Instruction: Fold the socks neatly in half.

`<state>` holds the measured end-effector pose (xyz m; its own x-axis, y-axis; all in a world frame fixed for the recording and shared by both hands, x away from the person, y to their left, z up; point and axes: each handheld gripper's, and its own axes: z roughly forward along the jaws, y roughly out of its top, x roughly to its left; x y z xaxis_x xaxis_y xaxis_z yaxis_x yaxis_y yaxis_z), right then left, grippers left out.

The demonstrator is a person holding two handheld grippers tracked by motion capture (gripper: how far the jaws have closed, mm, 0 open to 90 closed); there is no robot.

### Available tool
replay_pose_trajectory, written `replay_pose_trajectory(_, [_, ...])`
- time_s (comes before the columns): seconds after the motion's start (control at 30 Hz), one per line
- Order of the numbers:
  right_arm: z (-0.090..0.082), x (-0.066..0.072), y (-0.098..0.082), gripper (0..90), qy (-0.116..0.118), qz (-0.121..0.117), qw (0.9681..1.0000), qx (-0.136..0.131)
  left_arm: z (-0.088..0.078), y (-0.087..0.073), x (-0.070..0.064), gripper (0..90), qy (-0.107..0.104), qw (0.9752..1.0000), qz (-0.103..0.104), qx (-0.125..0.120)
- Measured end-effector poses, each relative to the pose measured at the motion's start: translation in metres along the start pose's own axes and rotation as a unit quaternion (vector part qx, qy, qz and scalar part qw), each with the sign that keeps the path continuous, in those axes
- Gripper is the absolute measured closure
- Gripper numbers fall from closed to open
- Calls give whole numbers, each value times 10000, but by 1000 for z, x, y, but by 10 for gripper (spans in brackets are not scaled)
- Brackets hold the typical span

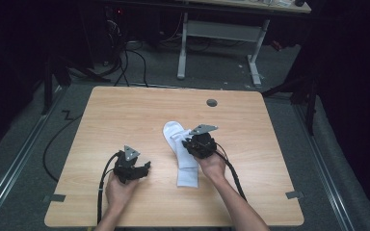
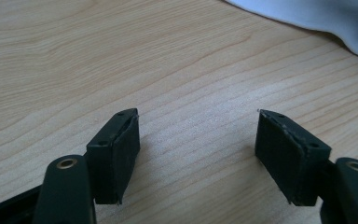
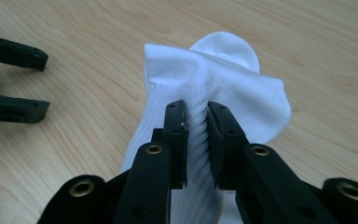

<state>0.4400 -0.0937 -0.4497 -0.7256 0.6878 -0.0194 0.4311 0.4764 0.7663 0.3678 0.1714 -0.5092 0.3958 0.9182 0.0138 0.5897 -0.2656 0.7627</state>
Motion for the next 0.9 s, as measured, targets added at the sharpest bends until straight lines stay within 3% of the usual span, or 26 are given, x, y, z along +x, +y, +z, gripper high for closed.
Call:
replay_pose_trajectory(0.2, [5,1,-4,783,25,14,10000,78,0,1,0,370,1,10000,-8,-25])
replay_pose_trajectory(0.33, [7,1,-7,783,28,12,9999,127,2,11,-4,399,-158,9999,-6,-38])
replay_pose_trajectory(0.47, [10,1,-11,780,36,33,9998,167,3,37,-11,420,-554,9980,-112,-273])
replay_pose_trajectory(0.53, [10,1,-11,779,33,27,9998,180,3,43,-12,423,-636,9974,-134,-315])
replay_pose_trajectory(0.77, [10,3,-12,777,-1,-18,9998,188,14,77,-21,430,-1199,9919,-244,-337])
replay_pose_trajectory(0.9, [12,4,-15,777,-15,-22,9998,201,22,88,-28,449,-1335,9901,-255,-344])
